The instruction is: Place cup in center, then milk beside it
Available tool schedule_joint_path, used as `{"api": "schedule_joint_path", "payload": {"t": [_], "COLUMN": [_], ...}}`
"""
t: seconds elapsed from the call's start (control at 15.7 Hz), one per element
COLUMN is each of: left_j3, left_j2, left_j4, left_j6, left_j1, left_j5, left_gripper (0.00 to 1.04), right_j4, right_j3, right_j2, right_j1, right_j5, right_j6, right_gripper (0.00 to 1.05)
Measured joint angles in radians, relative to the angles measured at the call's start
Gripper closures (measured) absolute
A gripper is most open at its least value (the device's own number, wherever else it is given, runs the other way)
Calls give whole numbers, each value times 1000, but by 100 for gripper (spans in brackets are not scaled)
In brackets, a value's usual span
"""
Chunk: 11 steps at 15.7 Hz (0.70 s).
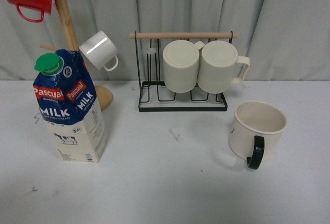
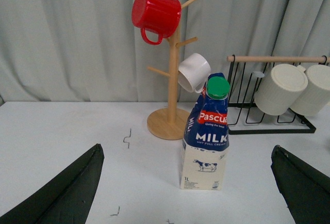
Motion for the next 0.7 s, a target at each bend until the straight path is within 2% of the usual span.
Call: {"api": "schedule_joint_path", "payload": {"t": [0.7], "left_j3": [0], "left_j2": [0], "left_j4": [0], "left_j6": [0], "left_j1": [0], "left_j5": [0], "left_gripper": [7], "right_j4": [0], "right_j3": [0], "right_j2": [0], "right_j1": [0], "right_j5": [0], "right_j6": [0], "right_gripper": [7]}}
